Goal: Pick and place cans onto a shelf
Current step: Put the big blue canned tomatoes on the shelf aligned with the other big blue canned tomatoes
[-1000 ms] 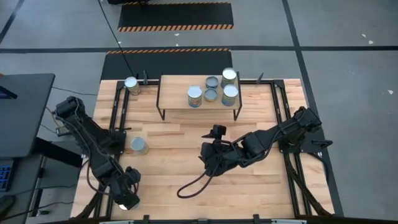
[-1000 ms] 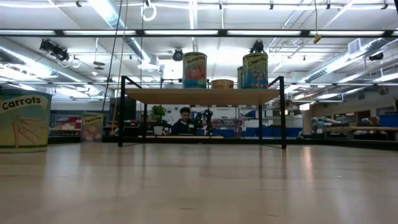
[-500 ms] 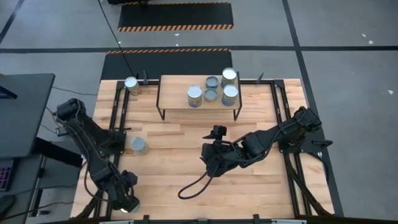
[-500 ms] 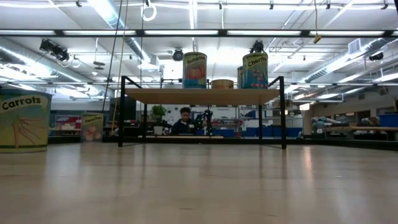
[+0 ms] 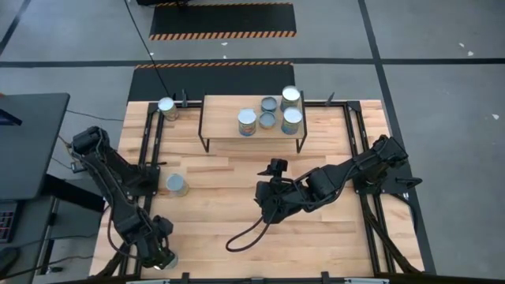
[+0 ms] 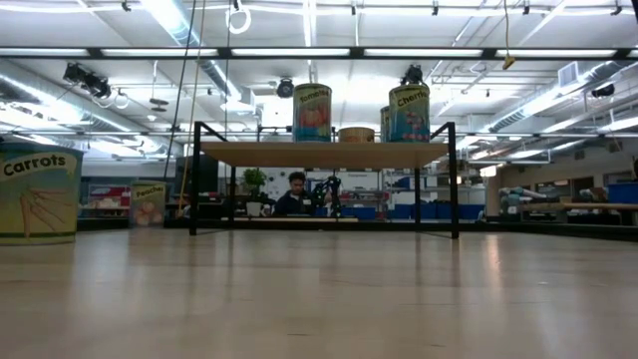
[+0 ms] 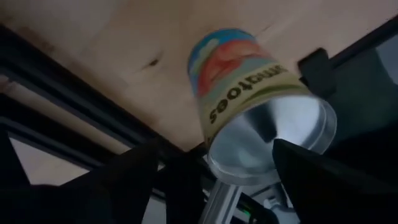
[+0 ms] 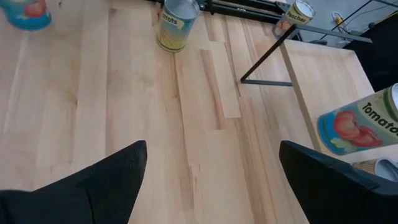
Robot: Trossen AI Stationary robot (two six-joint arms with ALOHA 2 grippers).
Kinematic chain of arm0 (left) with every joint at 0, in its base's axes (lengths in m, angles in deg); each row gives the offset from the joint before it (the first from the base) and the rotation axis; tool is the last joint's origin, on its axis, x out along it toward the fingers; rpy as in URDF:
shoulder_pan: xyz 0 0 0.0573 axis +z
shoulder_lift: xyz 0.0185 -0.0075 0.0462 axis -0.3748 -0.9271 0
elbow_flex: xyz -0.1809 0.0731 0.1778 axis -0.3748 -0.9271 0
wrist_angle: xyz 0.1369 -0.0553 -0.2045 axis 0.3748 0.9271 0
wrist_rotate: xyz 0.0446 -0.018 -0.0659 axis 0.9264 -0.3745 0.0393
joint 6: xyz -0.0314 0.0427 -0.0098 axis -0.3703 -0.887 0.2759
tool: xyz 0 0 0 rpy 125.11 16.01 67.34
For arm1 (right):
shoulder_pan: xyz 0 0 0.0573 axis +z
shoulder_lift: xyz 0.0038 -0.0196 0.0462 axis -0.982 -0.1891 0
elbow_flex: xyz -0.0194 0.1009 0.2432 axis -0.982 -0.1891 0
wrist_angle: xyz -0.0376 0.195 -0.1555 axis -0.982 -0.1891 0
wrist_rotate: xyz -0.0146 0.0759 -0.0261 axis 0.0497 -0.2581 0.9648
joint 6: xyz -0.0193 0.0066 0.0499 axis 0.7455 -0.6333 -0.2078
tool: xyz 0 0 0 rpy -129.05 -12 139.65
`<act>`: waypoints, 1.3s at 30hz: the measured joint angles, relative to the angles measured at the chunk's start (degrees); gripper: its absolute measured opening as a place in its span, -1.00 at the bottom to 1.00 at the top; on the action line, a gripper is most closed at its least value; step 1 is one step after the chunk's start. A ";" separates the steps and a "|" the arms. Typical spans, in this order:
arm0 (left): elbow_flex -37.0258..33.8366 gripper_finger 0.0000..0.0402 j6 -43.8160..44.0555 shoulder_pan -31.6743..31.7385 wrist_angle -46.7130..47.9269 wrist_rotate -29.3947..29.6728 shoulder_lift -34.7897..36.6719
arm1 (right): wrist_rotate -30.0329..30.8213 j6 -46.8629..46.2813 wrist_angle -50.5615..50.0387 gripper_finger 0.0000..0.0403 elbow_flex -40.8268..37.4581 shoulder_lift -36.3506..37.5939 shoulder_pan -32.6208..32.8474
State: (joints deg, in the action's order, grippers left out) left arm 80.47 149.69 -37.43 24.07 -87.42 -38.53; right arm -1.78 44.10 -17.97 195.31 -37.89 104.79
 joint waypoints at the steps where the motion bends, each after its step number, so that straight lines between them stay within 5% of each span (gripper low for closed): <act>1: 0.00 0.54 -0.32 0.00 -0.26 -0.27 0.02 | 0.02 -0.02 0.00 0.86 0.00 0.00 -0.02; 9: 0.00 -0.06 -0.72 -0.02 -0.29 -0.63 0.02 | 0.07 -0.52 0.75 0.86 -0.05 0.00 0.00; 19: 0.11 -0.93 -1.90 0.13 -0.40 0.35 0.15 | 0.63 4.81 15.95 0.86 -9.10 0.09 4.72; 28: -0.02 -0.99 -3.80 3.63 4.46 0.80 1.98 | 2.54 9.81 38.43 0.86 -20.82 0.04 10.42; 39: -0.02 -1.00 -9.60 14.35 7.85 7.70 13.66 | 3.51 4.92 39.86 0.86 -23.72 0.04 12.09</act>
State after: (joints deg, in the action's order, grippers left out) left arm 80.44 140.09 -23.08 31.92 -79.71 -24.87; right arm 1.73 49.02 21.89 171.59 -37.85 116.88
